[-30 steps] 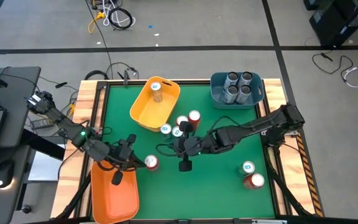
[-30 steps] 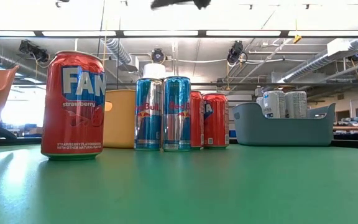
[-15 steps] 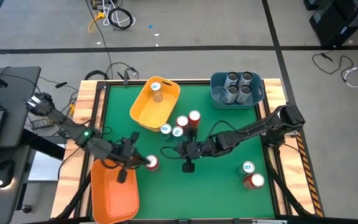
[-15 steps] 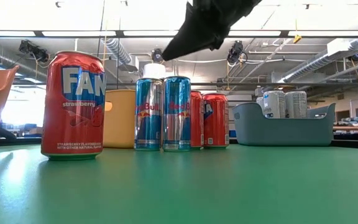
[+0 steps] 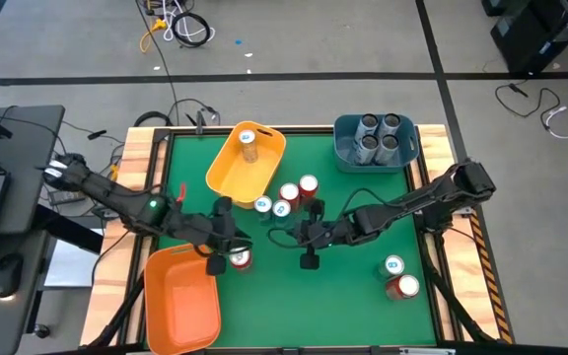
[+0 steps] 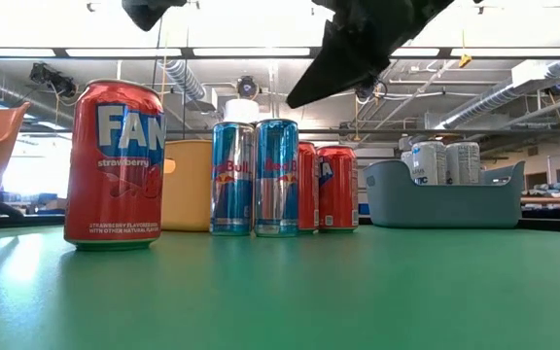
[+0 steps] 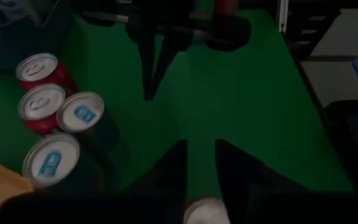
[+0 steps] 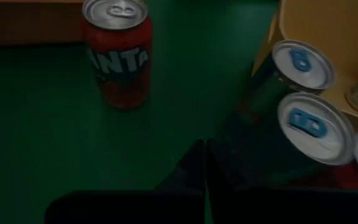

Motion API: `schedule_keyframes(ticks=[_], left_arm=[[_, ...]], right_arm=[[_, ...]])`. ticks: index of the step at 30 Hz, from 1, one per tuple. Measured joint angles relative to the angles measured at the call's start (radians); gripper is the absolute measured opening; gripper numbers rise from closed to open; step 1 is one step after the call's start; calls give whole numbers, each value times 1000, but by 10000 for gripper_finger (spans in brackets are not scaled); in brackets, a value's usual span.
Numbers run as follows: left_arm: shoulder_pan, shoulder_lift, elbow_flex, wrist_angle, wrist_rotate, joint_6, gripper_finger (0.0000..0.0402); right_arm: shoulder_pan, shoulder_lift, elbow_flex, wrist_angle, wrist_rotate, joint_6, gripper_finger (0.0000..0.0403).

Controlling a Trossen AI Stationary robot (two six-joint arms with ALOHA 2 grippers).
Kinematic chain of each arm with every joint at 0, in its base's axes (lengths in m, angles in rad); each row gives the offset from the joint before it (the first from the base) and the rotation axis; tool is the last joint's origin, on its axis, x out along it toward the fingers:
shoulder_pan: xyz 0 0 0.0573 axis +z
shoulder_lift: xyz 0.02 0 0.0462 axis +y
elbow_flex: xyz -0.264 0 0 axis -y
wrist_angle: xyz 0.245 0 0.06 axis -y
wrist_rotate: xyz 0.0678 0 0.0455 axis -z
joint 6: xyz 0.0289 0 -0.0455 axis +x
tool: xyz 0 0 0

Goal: Sort soda cans
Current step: Put the orange soda can into the orange bin

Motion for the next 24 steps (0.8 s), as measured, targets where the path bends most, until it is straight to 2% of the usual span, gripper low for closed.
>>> schedule_keyframes(ticks=[9, 14, 20, 24], left_arm=[[70, 158, 186, -147, 73, -62, 201], [106, 257, 285, -303, 139, -137, 259], [100, 344, 393, -476, 178, -166, 297], [101, 370, 413, -576, 209, -213, 309]], right_arm=[[8, -68, -40, 1, 1, 8, 0], [16, -77, -51, -2, 1, 8, 0], [33, -77, -51, -9, 0, 10, 0], [44, -77, -51, -6, -1, 10, 0]])
